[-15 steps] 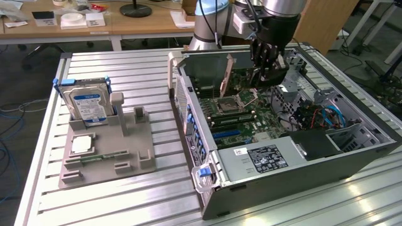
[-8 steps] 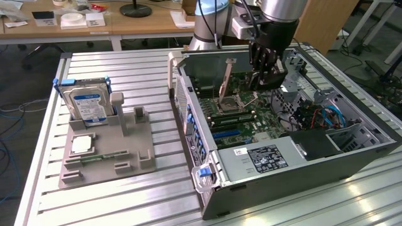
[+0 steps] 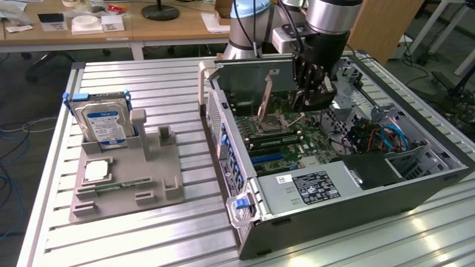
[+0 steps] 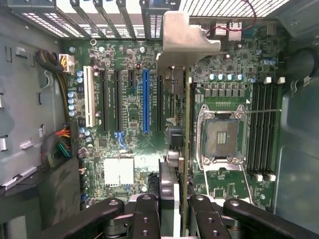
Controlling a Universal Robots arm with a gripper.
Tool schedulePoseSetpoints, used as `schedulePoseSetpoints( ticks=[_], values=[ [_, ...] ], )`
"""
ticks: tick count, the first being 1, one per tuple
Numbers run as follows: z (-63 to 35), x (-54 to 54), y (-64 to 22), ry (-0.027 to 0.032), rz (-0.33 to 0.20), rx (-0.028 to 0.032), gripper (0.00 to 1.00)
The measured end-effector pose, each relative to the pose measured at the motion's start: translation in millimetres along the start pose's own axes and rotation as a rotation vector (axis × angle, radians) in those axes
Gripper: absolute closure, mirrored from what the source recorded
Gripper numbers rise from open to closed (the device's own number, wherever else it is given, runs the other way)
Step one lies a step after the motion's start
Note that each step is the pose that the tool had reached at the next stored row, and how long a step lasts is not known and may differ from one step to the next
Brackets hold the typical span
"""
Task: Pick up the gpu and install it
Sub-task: 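Insert the gpu into the slot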
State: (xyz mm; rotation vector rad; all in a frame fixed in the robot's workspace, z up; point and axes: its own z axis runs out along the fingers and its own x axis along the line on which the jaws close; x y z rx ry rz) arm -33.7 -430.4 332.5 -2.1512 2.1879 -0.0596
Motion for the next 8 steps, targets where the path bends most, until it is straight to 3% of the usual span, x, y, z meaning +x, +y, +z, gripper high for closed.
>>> schedulePoseSetpoints(
  ticks=[8],
  values=[
    [6.6,0.5,0.7,0.0000,0.000,-0.0016,0.72]
  ],
)
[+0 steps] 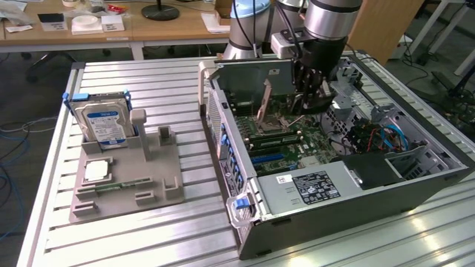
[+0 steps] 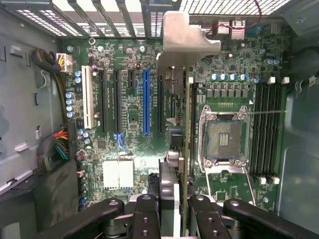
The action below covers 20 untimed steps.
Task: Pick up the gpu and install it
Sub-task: 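Insert the gpu into the slot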
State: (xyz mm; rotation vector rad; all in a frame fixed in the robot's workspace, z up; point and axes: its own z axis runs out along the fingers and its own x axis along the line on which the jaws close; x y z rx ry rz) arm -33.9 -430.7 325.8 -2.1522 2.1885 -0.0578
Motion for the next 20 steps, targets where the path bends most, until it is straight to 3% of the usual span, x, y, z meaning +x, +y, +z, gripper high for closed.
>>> schedulePoseSetpoints(
  ticks=[8,17,20],
  values=[
    [3.6,0.3,13.0,0.0003,0.005,0.0002,0.72],
    [16.9,7.3,14.8,0.0010,0.015,0.0004,0.72],
    [19.9,7.5,15.7,-0.0067,0.015,0.0000,0.72]
  ],
)
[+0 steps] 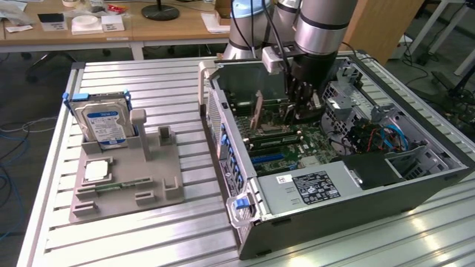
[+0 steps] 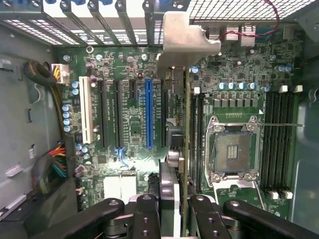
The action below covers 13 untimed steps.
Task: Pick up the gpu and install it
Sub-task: 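Insert the gpu into the slot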
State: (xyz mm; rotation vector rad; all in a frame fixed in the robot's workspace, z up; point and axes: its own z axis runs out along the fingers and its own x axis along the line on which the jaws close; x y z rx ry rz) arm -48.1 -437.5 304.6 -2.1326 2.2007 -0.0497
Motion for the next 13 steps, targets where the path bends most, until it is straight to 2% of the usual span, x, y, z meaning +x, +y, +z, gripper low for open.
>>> schedulePoseSetpoints(
  ticks=[4,6,13],
  values=[
    [0.9,1.9,1.9,-0.0252,0.003,-0.0005,0.72],
    [0.7,2.6,4.5,-0.0471,0.004,-0.0014,0.72],
    [1.9,13.4,4.5,-0.0483,0.006,-0.0011,0.72]
  ],
)
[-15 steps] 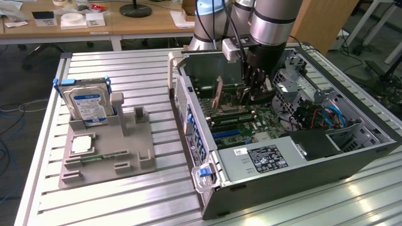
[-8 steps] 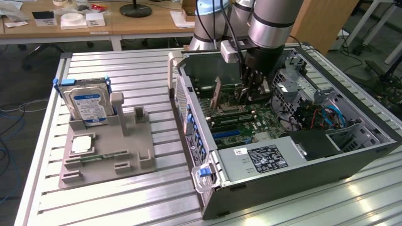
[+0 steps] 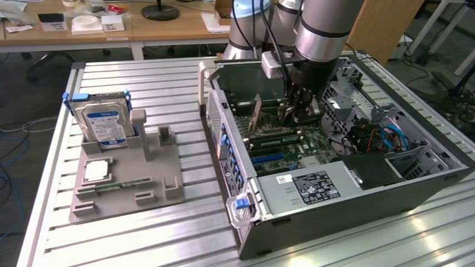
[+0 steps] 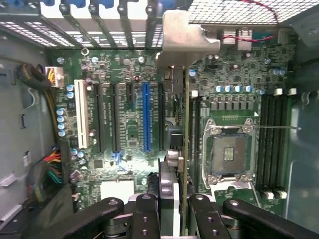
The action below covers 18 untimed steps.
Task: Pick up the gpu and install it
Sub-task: 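Insert the gpu into the slot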
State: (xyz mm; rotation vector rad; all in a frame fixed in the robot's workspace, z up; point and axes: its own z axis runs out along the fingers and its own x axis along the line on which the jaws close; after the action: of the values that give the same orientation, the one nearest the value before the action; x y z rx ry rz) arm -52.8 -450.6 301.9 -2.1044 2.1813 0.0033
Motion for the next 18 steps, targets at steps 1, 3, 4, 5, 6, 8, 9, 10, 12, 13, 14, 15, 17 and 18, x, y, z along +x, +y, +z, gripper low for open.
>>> schedulePoseSetpoints(
  ticks=[1,3,4,5,6,8,9,10,12,13,14,15,17,18],
  values=[
    [0.3,1.7,0.0,-0.0001,0.000,-0.0001,0.72],
    [1.5,3.4,0.5,0.0000,0.001,0.0002,0.72],
    [2.5,3.6,1.8,0.0002,0.001,0.0001,0.72],
    [3.6,3.8,2.4,0.0032,0.000,0.0001,0.72],
    [4.4,3.8,2.6,0.0085,0.000,0.0002,0.72],
    [7.0,4.0,2.7,0.0167,-0.001,0.0006,0.72],
    [8.3,4.1,2.9,0.0172,-0.001,0.0025,0.72],
    [9.4,4.2,3.2,0.0170,-0.001,0.0067,0.72],
    [10.9,4.4,4.1,0.0165,-0.002,0.0186,0.72],
    [11.8,4.5,4.9,0.0161,-0.003,0.0240,0.72],
    [12.6,4.6,6.3,0.0159,-0.003,0.0272,0.72],
    [13.4,4.7,8.0,0.0158,-0.003,0.0276,0.72],
    [14.9,5.7,10.5,0.0160,-0.003,0.0276,0.72],
    [15.4,6.8,11.2,0.0160,-0.003,0.0276,0.72]
  ],
)
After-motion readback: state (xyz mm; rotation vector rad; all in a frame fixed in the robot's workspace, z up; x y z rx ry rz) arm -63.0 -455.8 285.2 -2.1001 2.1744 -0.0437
